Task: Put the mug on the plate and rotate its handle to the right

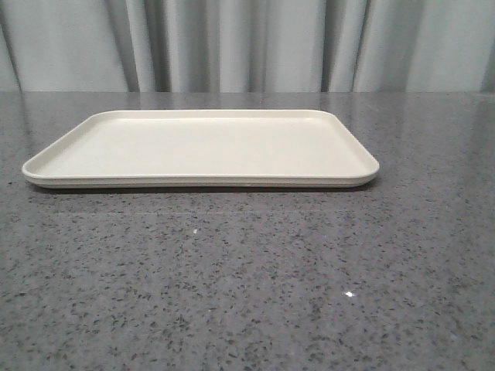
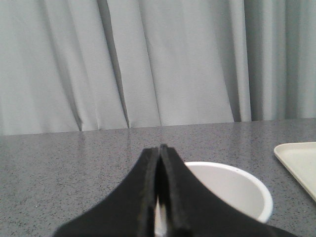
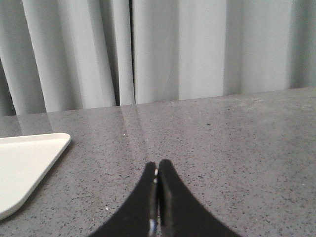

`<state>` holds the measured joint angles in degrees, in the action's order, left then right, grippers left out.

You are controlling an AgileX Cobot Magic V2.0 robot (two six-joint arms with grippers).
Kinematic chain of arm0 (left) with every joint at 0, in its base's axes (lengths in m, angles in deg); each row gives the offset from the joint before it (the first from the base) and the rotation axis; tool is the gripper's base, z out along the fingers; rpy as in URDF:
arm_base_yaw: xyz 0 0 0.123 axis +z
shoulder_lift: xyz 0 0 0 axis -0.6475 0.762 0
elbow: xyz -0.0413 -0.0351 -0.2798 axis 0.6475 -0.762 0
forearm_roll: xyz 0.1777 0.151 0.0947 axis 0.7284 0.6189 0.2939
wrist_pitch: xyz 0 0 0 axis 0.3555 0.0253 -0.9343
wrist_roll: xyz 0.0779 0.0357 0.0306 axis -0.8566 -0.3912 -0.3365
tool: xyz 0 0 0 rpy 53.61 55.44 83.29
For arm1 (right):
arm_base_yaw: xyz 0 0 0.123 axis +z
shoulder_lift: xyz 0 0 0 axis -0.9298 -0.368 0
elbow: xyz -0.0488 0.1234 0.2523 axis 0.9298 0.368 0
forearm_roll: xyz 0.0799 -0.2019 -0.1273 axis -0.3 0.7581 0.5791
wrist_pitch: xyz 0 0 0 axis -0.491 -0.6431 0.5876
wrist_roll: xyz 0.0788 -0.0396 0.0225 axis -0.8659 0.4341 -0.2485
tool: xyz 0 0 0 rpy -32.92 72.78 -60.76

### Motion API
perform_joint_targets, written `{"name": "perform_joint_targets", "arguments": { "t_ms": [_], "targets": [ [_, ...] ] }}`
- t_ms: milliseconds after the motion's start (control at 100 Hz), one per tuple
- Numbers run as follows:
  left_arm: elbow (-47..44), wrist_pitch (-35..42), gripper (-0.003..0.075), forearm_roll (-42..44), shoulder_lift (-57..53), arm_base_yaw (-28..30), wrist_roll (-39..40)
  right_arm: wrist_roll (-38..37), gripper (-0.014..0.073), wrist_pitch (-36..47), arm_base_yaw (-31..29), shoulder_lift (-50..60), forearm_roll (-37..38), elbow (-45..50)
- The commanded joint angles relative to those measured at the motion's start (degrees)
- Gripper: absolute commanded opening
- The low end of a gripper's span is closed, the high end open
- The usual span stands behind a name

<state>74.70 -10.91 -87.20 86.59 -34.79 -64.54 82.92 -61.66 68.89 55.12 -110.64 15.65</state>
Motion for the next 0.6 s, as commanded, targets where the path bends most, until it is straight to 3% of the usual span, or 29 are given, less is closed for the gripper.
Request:
{"name": "perform_joint_targets", "arguments": {
  "t_ms": [0,420,590],
  "targets": [
    [-0.54,4.53,-0.002,-0.07,-1.64,-0.41,0.41,0.18,-0.006,2.29,0.14,1.14,-0.05,0.01],
    [-0.44,4.53,-0.002,-0.94,-1.64,-0.41,0.56,0.18,-0.006,2.29,0.14,1.14,-0.05,0.01],
    [-0.32,5.03,-0.002,-5.29,-1.64,-0.41,1.69,0.18,-0.006,1.77,0.14,1.14,-0.05,-0.52]
  ]
}}
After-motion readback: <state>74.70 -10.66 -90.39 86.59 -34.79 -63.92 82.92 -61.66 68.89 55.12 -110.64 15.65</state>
